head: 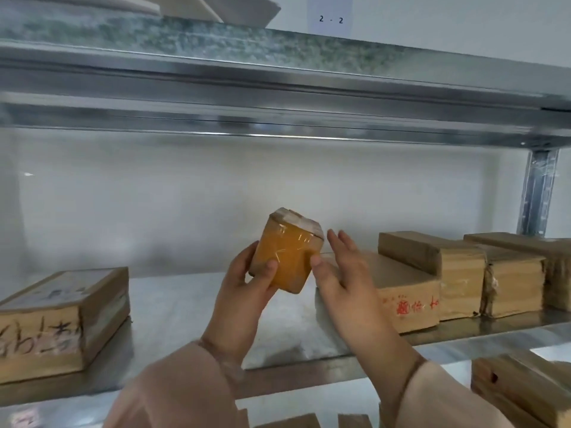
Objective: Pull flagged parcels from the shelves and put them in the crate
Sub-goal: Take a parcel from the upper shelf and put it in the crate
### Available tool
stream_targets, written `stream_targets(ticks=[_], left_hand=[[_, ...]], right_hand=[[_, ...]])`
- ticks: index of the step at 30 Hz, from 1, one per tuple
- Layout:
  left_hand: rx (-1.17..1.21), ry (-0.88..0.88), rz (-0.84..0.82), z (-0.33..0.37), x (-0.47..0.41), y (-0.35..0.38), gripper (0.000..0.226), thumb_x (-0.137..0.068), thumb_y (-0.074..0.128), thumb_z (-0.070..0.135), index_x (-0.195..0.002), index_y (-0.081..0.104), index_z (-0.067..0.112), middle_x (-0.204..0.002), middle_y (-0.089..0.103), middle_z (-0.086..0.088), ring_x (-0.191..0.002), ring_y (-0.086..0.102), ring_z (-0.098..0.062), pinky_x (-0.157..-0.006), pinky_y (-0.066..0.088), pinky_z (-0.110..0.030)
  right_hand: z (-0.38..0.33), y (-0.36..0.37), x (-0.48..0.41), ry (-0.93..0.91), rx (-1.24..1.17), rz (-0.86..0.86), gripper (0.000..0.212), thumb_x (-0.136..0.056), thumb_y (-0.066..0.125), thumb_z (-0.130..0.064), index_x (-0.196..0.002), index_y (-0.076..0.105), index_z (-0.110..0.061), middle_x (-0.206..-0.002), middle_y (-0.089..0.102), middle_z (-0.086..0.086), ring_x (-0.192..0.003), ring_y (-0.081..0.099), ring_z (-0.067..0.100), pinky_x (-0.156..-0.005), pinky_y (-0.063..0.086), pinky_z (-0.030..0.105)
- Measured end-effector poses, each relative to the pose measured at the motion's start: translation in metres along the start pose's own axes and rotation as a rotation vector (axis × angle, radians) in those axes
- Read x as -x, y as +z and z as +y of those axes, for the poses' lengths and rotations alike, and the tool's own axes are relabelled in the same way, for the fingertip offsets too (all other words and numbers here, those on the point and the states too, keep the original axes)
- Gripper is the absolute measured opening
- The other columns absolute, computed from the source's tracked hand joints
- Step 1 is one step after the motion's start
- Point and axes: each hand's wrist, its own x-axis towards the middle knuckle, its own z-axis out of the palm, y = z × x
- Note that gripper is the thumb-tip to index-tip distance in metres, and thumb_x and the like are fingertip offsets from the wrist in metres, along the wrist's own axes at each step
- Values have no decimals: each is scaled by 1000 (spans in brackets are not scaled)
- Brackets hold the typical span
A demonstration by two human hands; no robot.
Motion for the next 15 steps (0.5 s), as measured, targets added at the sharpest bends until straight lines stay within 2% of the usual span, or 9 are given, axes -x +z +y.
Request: stream_targets(ticks=[2, 3, 4, 6, 8, 10, 12, 13, 15], left_hand=[[59, -35, -2, 0, 5, 1, 56, -75, 67, 43, -128, 53, 31, -126, 63, 6, -114, 63, -16, -96, 52, -36], [51, -67, -9, 0, 7, 0, 55, -74, 66, 45, -126, 54, 32, -127, 62, 6, -114, 63, -16, -97, 51, -38], [23, -104, -15, 1, 8, -2, 52, -75, 64, 51, -123, 54, 36, -127, 62, 6, -114, 63, -16, -98, 51, -40], [-50, -179, -17, 3, 9, -7, 50, -75, 53, 67, -120, 52, 46, -126, 60, 11, -115, 61, -16, -95, 52, -40], [-103, -232, -5, 8, 9, -12, 54, -73, 47, 75, -121, 50, 49, -121, 62, 13, -111, 62, -16, -88, 55, -36], [-121, -271, 13, 11, 8, -17, 57, -77, 54, 68, -126, 49, 40, -119, 65, 7, -106, 66, -19, -88, 57, -38], [-52, -302, 35, 10, 9, -19, 54, -83, 60, 55, -130, 50, 30, -120, 67, 0, -104, 69, -22, -91, 56, -44], [22, -323, 50, 9, 11, -20, 52, -85, 61, 49, -131, 51, 26, -121, 68, -3, -104, 69, -24, -92, 55, -46], [178, -363, 73, 8, 15, -23, 49, -87, 61, 42, -130, 52, 22, -120, 68, -8, -105, 68, -30, -91, 55, -49]], right_hand=[[-4, 5, -3, 53, -223, -106, 63, -81, 37, -73, -140, 27, -55, -140, 39, -34, -127, 42, -4, -105, 39, 27], [-6, 7, -3, 64, -320, -147, 52, -83, 41, -69, -133, 28, -62, -123, 47, -44, -113, 51, -12, -94, 49, 21], [-6, 8, -3, 55, -370, -172, 46, -85, 44, -66, -129, 29, -66, -112, 49, -47, -104, 53, -15, -84, 52, 14], [-4, 10, -1, -19, -378, -195, 45, -90, 47, -60, -131, 30, -64, -117, 49, -43, -107, 52, -14, -83, 50, 11], [2, 14, 2, -86, -319, -195, 49, -90, 50, -58, -133, 27, -64, -127, 43, -41, -118, 45, -13, -94, 46, 18], [7, 19, 5, -132, -270, -223, 56, -89, 51, -56, -138, 24, -61, -140, 34, -32, -130, 36, -6, -106, 41, 30], [9, 23, 7, -140, -287, -241, 60, -86, 51, -59, -139, 25, -59, -145, 28, -28, -136, 29, -1, -110, 38, 33], [9, 24, 8, -118, -335, -231, 60, -83, 52, -61, -137, 27, -61, -143, 28, -29, -135, 29, -3, -109, 39, 30], [9, 25, 7, -68, -429, -217, 58, -78, 55, -61, -131, 31, -65, -133, 35, -35, -125, 34, -14, -98, 44, 16]])
